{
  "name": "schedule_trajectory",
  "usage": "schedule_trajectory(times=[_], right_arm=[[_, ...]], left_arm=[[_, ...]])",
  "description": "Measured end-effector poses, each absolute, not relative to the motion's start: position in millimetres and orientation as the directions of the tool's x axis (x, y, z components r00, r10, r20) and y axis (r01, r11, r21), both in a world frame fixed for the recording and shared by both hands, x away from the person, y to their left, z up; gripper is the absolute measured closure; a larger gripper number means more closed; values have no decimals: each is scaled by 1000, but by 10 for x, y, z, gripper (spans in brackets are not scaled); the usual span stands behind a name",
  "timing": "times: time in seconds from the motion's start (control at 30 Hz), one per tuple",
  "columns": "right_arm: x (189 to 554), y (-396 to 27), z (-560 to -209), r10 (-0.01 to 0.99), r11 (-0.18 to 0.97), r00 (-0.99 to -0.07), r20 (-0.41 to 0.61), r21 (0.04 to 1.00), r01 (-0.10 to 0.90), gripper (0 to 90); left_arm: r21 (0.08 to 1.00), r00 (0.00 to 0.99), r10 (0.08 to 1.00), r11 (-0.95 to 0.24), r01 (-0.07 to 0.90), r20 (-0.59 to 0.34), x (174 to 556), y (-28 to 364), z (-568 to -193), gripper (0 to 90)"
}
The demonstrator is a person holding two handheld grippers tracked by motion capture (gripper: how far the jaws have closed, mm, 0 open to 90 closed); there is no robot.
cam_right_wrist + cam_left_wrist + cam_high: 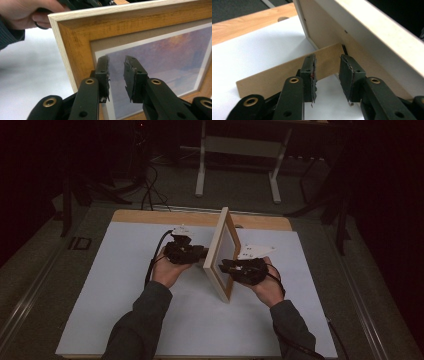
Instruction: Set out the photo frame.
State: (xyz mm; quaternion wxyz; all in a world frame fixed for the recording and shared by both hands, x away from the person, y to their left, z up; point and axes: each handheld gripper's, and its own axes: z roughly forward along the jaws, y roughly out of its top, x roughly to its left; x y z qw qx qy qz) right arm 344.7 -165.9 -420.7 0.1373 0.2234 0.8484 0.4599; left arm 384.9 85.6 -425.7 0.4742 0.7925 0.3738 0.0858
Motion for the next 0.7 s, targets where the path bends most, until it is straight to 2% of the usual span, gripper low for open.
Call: schedule_trajectory(times=[0.23, 0.7], right_arm=[[3450, -1721, -4239, 512, 486, -859, -16, 830, 274, 662], [3461, -1855, -4258, 535, 490, -845, -5, 816, 306, 637]], left_arm=[[824, 683, 698, -244, 511, -216, 3816, 914, -4189, 603], [848, 646, 709, -131, 513, -281, 3664, 956, -3897, 507]])
